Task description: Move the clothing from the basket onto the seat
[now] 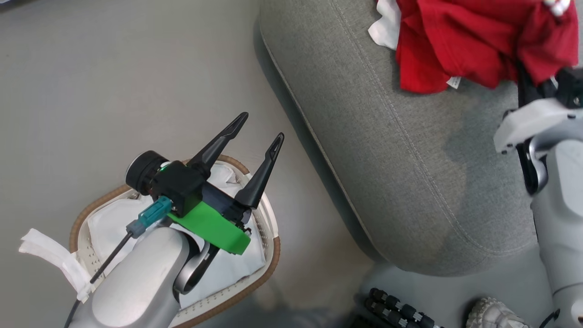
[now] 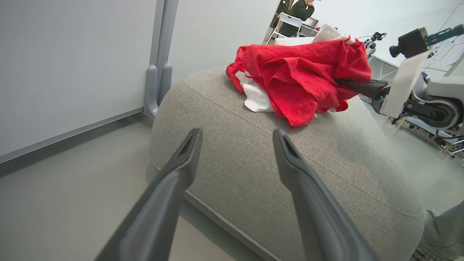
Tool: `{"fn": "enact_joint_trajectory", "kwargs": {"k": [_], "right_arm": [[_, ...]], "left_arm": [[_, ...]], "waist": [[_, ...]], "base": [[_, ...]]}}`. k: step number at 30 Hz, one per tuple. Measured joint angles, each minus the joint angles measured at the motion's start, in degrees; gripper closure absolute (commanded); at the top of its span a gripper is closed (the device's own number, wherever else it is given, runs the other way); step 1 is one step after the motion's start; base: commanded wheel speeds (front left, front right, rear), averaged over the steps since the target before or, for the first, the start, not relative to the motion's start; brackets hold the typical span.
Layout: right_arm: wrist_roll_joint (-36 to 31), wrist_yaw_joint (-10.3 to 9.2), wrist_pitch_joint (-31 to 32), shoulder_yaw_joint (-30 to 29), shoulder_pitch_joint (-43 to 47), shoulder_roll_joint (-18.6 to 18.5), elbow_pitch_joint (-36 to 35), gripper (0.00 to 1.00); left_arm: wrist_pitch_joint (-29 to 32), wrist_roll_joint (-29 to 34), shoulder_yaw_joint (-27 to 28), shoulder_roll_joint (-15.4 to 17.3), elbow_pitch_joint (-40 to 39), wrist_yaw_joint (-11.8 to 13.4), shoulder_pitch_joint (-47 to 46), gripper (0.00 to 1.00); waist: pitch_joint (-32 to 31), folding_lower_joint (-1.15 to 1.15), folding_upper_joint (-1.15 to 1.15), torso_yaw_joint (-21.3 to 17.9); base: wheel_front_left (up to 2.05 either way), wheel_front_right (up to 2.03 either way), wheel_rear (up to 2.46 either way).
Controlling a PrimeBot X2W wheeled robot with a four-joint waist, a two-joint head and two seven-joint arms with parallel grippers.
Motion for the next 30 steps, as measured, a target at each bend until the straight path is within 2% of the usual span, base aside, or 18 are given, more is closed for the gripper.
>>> {"fn": "enact_joint_trajectory", "kwargs": {"k": [1, 2, 8, 13, 21, 30], "right_arm": [[0.0, -0.01, -0.01, -1.66, 1.09, 0.48, -0.01, 0.16], [-0.01, -0.01, -0.01, -3.2, 2.16, 0.73, -0.1, 0.0], [-1.19, -0.01, -0.01, -8.43, 8.71, 1.94, -2.93, 0.0], [-1.47, -0.01, 0.0, -9.33, 14.51, 1.99, -6.58, 0.0], [-2.32, -0.01, -0.01, -3.65, 19.19, 1.47, -15.44, 0.0], [0.87, -0.01, -0.01, 5.28, 19.46, 4.1, -20.63, 0.0]], "left_arm": [[0.0, -0.11, 0.1, -0.09, 0.13, 0.0, 0.01, 0.0], [0.0, -0.35, 0.22, -0.2, 0.27, 0.0, 0.01, 0.0], [0.0, -0.81, 1.27, -1.51, 1.37, 0.0, 1.35, 0.0], [0.0, -0.88, 3.23, -3.2, 1.93, 0.0, 3.87, 0.0], [0.0, 0.27, 7.65, -5.24, 3.13, 0.0, 9.45, 0.0], [0.0, 3.78, 17.02, -8.23, 4.9, 0.0, 14.24, 0.0]], "waist": [[-0.18, 0.0, 0.0, 0.02], [-0.43, 0.0, 0.0, -0.01], [-2.99, 0.0, 0.0, -0.5], [-6.09, -0.01, 0.0, -0.77], [-12.1, -0.01, 0.0, -0.82], [-17.6, -0.01, 0.0, 1.39]], "base": [[0.0, 0.0, 0.0], [0.0, 0.0, 0.0], [0.0, 0.0, 0.0], [0.0, 0.0, 0.0], [0.0, 0.0, 0.0], [0.0, 0.0, 0.0]]}}
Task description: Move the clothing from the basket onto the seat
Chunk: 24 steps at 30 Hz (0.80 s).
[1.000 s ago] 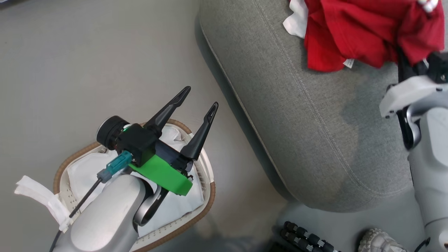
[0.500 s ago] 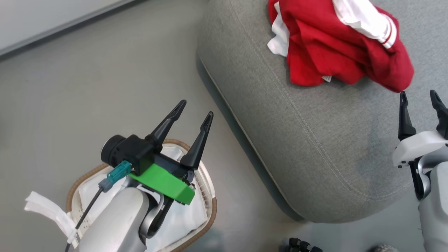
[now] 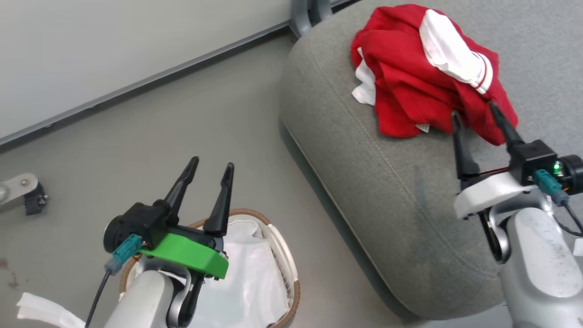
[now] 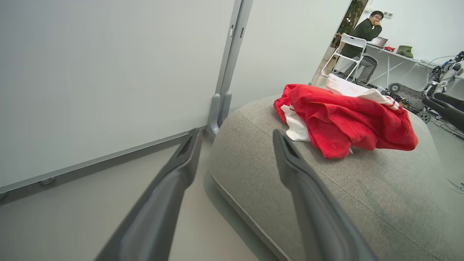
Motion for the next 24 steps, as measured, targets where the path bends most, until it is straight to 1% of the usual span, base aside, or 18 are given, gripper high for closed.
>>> {"fn": "enact_joint_trajectory", "kwargs": {"k": [3, 5, 9, 14, 19, 24], "right_arm": [[0.66, 0.0, -0.01, 2.04, 0.01, 1.6, 0.16, 0.0], [1.09, 0.0, -0.01, 2.36, 0.01, 2.5, 0.24, 0.0], [1.14, 0.0, 0.0, 4.11, 0.47, 3.7, 0.57, 0.0], [1.18, 0.0, 0.0, 5.22, 2.63, 4.41, 1.0, 0.0], [1.27, 0.0, -0.01, 6.0, 4.77, 4.75, 1.14, 0.0], [2.13, 0.0, 0.0, 5.83, 7.5, 4.8, 0.85, 0.0]], "left_arm": [[0.01, 2.08, 3.11, -1.14, 0.51, 0.0, 1.14, 0.0], [0.0, 3.02, 4.85, -1.67, 0.54, 0.0, 1.55, 0.0], [0.0, 5.2, 8.25, -2.93, 0.49, 0.0, 2.67, 0.0], [0.0, 6.93, 12.84, -4.22, 1.58, 0.0, 4.29, 0.0], [-0.01, 10.14, 18.07, -5.36, 2.3, 0.0, 6.83, 0.0], [0.0, 12.5, 21.12, -6.67, 2.59, 0.0, 10.3, 0.0]], "waist": [[-0.91, 0.0, 0.0, 2.06], [-1.35, 0.0, 0.0, 3.43], [-2.17, 0.0, 0.0, 6.52], [-3.14, 0.0, 0.0, 10.04], [-4.41, 0.0, 0.0, 13.31], [-6.43, 0.0, 0.0, 15.39]], "base": [[0.0, 0.0, 0.0], [0.0, 0.0, 0.0], [0.0, 0.0, 0.0], [0.0, 0.0, 0.0], [0.0, 0.0, 0.0], [0.0, 0.0, 0.0]]}}
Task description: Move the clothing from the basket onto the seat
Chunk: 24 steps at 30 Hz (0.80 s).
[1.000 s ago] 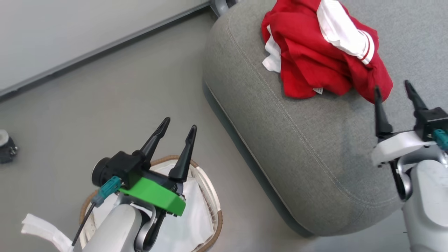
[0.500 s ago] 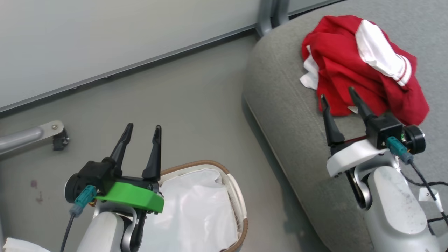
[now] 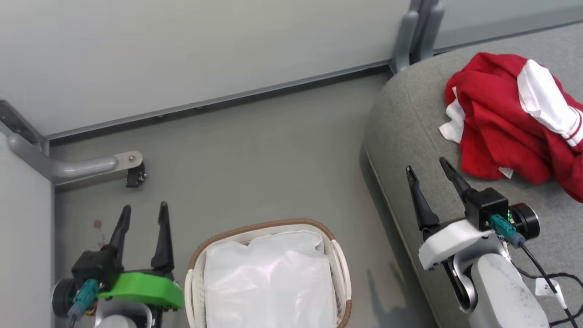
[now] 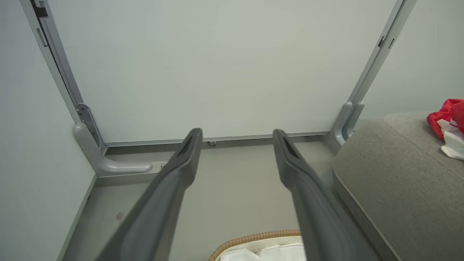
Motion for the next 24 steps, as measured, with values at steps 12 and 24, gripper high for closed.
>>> {"fn": "enact_joint_trajectory", "kwargs": {"k": [12, 24], "right_arm": [[1.66, 0.0, 0.0, -0.73, 6.57, -0.01, 1.25, 0.0], [9.13, 0.0, 2.13, -1.69, 8.64, 0.43, 3.11, 1.0]], "left_arm": [[0.0, -0.53, 4.21, -1.32, 1.89, -0.01, 6.61, 0.0], [2.16, -7.58, 4.32, -1.74, 4.37, 0.0, 7.38, 1.0]], "waist": [[-4.81, 0.0, 0.0, 2.24], [-5.19, 0.0, 0.0, 2.74]], "base": [[0.0, 0.0, 0.0], [0.0, 0.0, 0.0]]}}
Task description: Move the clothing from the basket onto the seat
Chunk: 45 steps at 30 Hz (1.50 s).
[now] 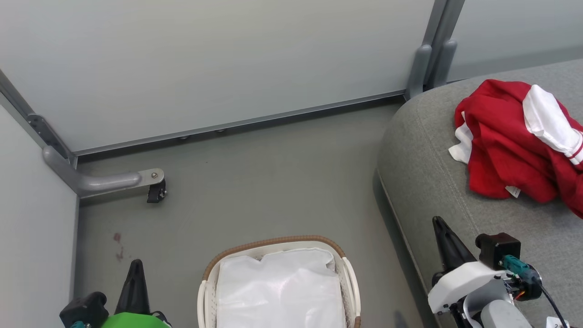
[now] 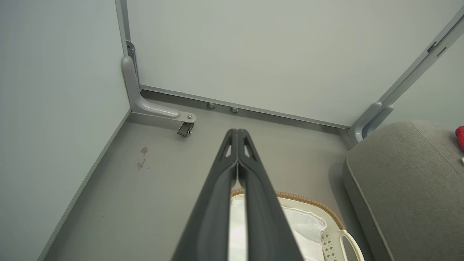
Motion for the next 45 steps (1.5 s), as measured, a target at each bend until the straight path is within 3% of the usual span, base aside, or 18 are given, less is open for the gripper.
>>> {"fn": "enact_joint_trajectory", "kwargs": {"k": [23, 45], "right_arm": [[23.57, 0.0, 5.67, -2.6, 0.36, -0.02, -2.79, 1.0], [41.05, 0.0, 9.92, -4.66, 0.62, -0.1, -4.81, 1.0]], "left_arm": [[5.61, -20.82, 1.37, 0.0, -1.74, 0.0, -1.52, 1.0], [9.94, -36.02, 2.24, 0.01, -2.96, 0.0, -3.23, 1.0]], "waist": [[-0.47, 0.0, 0.0, 0.96], [-0.92, 0.0, 0.0, 1.87]], "base": [[0.0, 0.0, 0.0], [0.0, 0.0, 0.0]]}}
